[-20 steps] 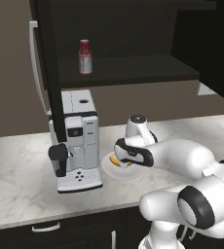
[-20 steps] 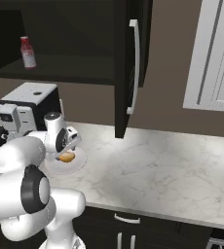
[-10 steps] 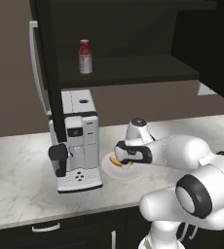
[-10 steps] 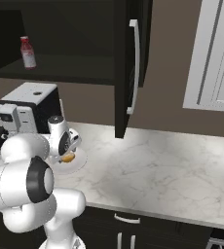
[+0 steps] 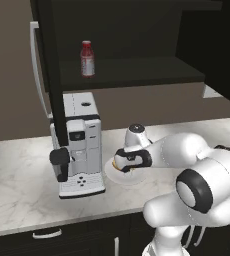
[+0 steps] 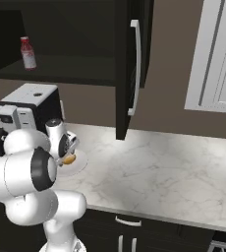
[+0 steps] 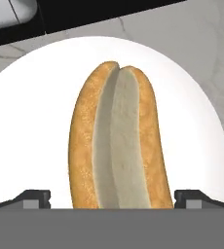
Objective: Move the hot dog bun to the plate on the dining table and place the condiment next to that plate. Then navigate to the fridge and take the sausage and place it on the plate as well.
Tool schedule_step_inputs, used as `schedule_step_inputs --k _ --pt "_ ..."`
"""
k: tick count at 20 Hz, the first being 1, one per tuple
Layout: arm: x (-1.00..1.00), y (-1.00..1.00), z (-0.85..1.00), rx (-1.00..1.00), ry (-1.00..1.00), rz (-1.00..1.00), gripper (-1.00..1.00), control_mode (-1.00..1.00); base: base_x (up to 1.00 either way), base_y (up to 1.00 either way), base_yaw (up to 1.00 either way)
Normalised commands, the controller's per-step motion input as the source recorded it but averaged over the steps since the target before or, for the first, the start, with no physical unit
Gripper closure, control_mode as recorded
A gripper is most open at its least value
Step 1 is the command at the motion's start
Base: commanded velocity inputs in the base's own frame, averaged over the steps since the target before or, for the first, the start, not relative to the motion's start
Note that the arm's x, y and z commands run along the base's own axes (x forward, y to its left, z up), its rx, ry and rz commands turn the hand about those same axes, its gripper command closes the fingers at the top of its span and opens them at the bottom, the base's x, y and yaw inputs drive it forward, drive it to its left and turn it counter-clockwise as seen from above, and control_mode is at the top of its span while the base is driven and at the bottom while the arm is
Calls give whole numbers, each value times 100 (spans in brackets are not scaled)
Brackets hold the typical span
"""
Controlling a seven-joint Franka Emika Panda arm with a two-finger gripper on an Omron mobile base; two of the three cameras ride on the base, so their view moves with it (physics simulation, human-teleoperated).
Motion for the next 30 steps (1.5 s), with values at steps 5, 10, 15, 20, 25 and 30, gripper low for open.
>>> schedule_step_inputs --k 5,10,15,20,25,30 --pt "0 17 -25 -10 0 11 -100 -100 0 0 0" --pt "0 8 -34 -8 0 11 100 -100 0 0 0" --pt "-18 0 -34 -4 -6 6 100 -100 0 0 0" --pt "-41 -2 7 0 -18 0 100 -100 0 0 0" --pt "-33 -17 50 4 -10 0 100 -100 0 0 0" --pt "-13 -38 76 10 -2 -6 100 -100 0 0 0"
